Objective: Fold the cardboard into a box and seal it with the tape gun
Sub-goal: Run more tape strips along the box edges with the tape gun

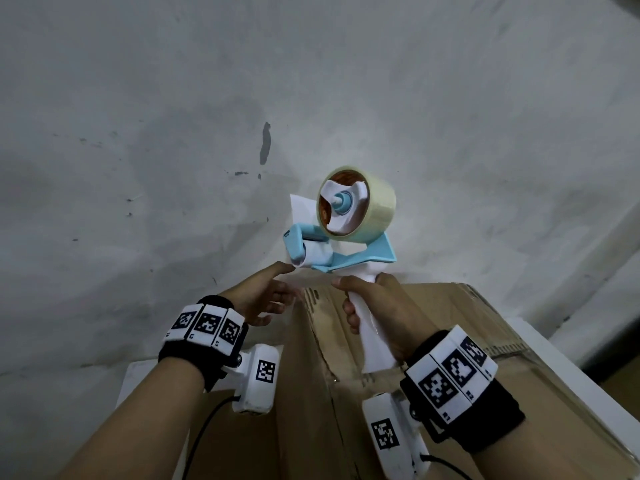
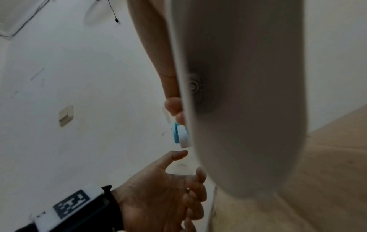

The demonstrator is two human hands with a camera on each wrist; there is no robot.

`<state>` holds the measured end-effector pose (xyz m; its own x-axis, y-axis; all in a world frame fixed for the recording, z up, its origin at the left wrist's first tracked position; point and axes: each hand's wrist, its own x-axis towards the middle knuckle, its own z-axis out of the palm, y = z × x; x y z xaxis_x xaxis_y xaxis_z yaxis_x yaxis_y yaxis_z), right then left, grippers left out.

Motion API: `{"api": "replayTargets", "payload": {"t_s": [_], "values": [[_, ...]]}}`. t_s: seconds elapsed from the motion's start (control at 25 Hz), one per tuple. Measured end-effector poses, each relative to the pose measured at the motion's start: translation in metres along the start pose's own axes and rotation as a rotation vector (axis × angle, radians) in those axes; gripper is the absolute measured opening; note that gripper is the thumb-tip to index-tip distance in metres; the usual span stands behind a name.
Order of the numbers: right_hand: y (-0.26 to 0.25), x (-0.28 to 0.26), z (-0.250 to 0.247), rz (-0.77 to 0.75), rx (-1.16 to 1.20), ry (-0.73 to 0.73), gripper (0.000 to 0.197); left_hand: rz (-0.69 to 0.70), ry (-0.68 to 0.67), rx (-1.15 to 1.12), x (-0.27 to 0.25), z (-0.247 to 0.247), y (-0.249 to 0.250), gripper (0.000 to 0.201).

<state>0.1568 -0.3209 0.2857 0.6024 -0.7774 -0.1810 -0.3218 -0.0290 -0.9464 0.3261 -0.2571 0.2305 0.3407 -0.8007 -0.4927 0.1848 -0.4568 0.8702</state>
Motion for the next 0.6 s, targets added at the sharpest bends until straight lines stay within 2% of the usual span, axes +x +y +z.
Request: {"api": "replayTargets", "payload": {"t_s": [0.2,0.36,0.48,0.6], "values": [[0.004,0.007,0.001,-0.008,0.036,-0.027,0.022,0.098,0.074,0.056,0.009,0.005,0.000,0.025],[0.007,0.009,0.001,-0.022,0.039,-0.047,0.013,0.094,0.091,0.057,0.014,0.010,0.001,0.026],[0.008,0.008,0.004,-0.018,0.006,-0.061,0.013,0.136,0.203,-0.017,0.017,0.014,0.001,0.017],[0.008,0.007,0.009,0.009,-0.029,-0.078,0.016,0.167,0.287,0.038,0.017,0.019,0.002,0.007]]}}
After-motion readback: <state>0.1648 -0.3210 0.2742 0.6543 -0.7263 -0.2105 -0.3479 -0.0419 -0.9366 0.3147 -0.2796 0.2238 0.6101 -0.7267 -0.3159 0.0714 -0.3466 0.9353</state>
